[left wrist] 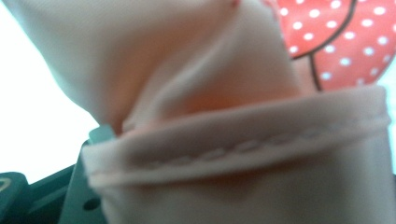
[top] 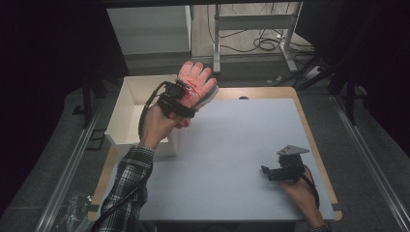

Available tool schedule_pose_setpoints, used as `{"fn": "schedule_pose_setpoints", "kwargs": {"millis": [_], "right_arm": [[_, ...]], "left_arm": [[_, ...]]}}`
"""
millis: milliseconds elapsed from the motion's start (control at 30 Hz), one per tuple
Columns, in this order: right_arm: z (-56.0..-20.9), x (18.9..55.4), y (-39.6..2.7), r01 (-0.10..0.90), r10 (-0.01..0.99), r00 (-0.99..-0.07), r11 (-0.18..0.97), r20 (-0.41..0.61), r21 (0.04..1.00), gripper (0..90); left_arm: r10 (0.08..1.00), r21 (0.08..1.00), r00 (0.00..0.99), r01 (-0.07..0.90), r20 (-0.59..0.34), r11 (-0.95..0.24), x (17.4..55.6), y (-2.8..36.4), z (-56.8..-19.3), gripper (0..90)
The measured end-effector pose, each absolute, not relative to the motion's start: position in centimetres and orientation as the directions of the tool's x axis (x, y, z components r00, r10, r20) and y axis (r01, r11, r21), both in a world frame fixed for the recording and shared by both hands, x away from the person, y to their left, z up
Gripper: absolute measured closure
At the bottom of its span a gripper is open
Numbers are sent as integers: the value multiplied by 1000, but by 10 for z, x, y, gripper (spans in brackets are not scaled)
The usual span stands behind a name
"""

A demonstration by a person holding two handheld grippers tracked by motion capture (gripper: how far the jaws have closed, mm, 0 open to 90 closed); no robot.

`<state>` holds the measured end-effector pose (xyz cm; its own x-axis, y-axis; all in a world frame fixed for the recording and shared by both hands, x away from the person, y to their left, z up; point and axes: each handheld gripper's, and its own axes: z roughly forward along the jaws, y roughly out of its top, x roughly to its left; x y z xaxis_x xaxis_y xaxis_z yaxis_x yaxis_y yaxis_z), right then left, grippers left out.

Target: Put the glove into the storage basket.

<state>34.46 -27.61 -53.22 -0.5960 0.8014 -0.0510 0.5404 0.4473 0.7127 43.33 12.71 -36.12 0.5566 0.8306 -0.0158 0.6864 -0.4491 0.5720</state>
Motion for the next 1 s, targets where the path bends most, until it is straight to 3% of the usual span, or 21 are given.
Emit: {"fn": "schedule_pose_setpoints", "kwargs": {"millis": [333,1000], "right_arm": [[-532,345,-276,540,801,-596,449,-53,712,68],[-532,345,-276,540,802,-596,448,-53,712,68]], "left_arm": [[888,580,460,721,9,-379,438,162,-350,403],[963,576,267,790,-19,-208,445,227,-377,390]]}}
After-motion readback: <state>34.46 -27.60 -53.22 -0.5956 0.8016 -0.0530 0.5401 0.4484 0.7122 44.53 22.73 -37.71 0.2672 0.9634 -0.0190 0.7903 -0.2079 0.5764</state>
